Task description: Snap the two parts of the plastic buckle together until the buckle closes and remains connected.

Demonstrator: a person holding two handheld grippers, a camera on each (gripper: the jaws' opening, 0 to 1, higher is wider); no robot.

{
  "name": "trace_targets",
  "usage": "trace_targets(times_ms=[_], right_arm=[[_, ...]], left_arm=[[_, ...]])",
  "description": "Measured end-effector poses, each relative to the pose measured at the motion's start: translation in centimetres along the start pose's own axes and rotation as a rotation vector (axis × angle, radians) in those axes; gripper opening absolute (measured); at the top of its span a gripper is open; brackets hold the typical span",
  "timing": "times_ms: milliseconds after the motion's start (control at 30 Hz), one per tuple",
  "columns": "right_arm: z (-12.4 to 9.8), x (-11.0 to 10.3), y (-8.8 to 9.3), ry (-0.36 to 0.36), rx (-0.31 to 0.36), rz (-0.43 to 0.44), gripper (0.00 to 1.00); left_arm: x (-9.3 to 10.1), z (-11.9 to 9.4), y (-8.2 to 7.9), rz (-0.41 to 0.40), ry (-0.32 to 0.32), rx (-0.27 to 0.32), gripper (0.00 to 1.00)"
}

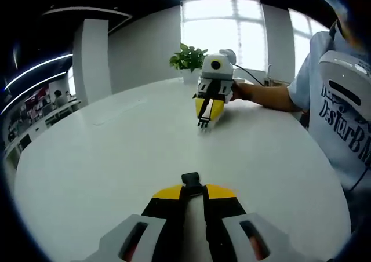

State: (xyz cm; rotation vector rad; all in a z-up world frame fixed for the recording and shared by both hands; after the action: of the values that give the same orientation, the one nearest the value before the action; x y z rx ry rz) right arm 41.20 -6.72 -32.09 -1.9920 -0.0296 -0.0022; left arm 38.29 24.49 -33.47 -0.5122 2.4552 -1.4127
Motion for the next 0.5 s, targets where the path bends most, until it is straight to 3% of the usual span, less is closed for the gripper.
trace_targets(times_ms=[500], right_arm=[[1.8, -0.8, -0.5, -0.064, -0.012, -0.022, 0.11]], left_arm=[[1.0, 0.5, -0.2, 0.014, 0.080, 0.016, 0.11]])
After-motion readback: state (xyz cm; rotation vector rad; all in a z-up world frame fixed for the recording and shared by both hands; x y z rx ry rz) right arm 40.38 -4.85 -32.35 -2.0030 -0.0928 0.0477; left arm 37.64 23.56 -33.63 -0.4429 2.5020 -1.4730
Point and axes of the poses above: the point that each gripper's makers call its tool centre point, and the gripper's own axes: z roughly forward along the fingers, x roughly to its right, y roughly out of its underside, the point moved 10 cm from there along -z, roughly backward along the fingers, and after that the axes turned 9 degrees about -y, right-handed, at the moved point
